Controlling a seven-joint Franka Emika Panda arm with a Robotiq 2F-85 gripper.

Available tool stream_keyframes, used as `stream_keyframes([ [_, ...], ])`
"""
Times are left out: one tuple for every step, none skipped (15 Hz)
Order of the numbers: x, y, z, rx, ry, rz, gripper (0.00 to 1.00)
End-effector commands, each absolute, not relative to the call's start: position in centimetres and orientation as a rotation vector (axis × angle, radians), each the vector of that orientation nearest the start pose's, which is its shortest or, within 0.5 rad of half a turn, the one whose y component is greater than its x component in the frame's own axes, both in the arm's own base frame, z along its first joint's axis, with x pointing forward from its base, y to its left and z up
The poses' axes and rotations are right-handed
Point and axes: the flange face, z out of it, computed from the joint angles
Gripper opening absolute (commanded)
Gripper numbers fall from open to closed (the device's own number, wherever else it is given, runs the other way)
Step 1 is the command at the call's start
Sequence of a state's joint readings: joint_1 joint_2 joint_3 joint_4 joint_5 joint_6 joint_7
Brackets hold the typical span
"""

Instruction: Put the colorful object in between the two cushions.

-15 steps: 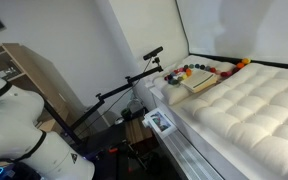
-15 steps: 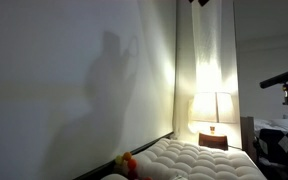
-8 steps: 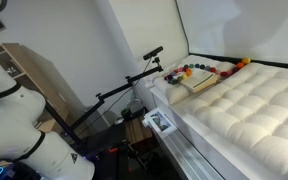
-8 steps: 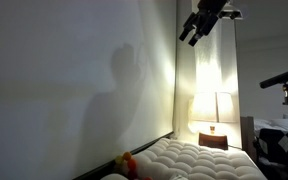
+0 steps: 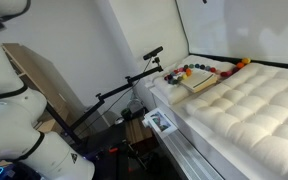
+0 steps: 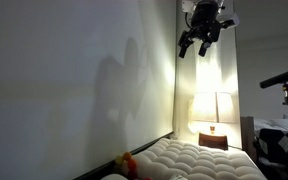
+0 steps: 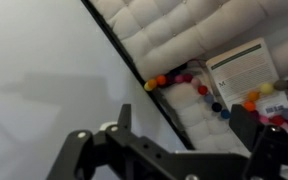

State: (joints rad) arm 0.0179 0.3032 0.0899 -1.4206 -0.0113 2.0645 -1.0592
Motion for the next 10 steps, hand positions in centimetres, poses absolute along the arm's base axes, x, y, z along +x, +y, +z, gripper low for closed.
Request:
stream_keyframes([
  [69.7,5.5,55.0,-2.702,-1.859,-0.326,1.00],
  [69.9,5.5,55.2,-2.723,-1.883,-0.301,1.00],
  [69.1,5.7,54.8,-2.715,-1.835,-0.358,1.00],
  [69.5,5.6,54.5,-2.723,-1.848,-0.340,1.00],
  [69.7,5.5,54.4,-2.727,-1.854,-0.332,1.00],
  [69.8,5.5,54.3,-2.728,-1.857,-0.331,1.00],
  [69.9,5.5,54.4,-2.728,-1.858,-0.331,1.00],
  [69.9,5.6,54.4,-2.728,-1.858,-0.331,1.00],
  [69.9,5.6,54.5,-2.728,-1.858,-0.332,1.00],
  [70.0,5.5,53.6,-2.725,-1.881,-0.304,1.00],
])
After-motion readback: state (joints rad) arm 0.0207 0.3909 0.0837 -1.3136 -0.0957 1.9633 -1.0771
